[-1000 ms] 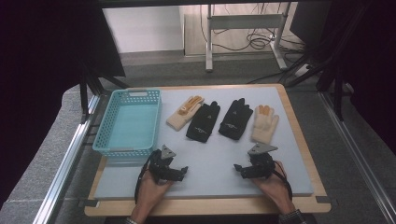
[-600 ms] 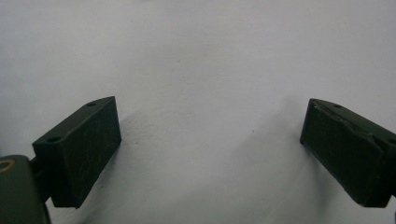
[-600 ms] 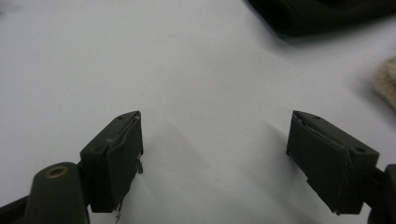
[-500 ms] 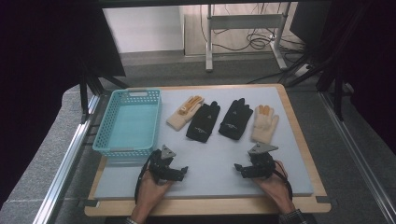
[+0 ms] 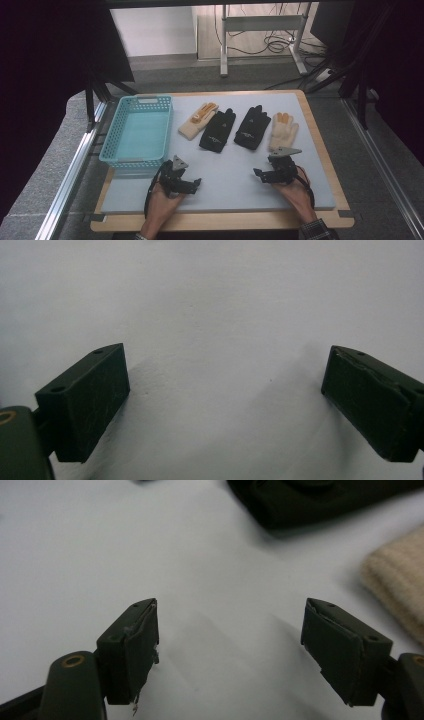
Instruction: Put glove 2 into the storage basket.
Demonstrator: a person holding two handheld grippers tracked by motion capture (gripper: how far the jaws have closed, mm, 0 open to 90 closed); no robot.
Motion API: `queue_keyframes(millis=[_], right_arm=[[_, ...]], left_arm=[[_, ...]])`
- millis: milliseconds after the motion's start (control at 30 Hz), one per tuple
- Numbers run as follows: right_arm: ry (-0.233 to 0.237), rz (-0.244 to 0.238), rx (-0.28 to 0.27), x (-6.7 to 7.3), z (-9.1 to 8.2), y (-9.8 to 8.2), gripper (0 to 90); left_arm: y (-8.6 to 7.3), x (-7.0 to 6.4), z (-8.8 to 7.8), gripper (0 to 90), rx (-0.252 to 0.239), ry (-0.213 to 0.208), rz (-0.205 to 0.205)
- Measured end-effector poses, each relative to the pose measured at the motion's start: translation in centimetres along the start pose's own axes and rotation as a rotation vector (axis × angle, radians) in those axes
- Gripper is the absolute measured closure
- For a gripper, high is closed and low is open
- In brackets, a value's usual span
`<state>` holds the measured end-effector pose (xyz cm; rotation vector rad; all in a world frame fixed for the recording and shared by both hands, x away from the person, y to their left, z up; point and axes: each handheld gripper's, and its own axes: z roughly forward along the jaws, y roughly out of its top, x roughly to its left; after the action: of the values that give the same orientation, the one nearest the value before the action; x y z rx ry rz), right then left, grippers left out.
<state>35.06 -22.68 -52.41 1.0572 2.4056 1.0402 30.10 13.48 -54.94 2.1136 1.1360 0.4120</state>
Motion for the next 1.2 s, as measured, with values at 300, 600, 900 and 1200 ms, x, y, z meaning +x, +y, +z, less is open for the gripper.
queue_keyframes(millis=[300,600,900,1200], right_arm=[[0.017,0.022,0.003,-0.9,0.1,1.5,28.4],[-0.007,0.023,-0.015,-2.3,0.1,3.7,33.0],[-0.039,0.047,-0.043,-4.4,0.5,5.9,55.0],[-0.118,0.102,-0.028,-7.1,2.9,7.8,60.3]], left_arm=[[0.0,0.0,0.0,5.5,-0.004,-0.001,-0.005],[0.0,0.0,0.0,5.5,-0.003,0.0,-0.005],[0.0,0.0,0.0,5.5,0.0,-0.001,-0.001],[0.0,0.0,0.0,5.6,-0.001,-0.001,-0.001]])
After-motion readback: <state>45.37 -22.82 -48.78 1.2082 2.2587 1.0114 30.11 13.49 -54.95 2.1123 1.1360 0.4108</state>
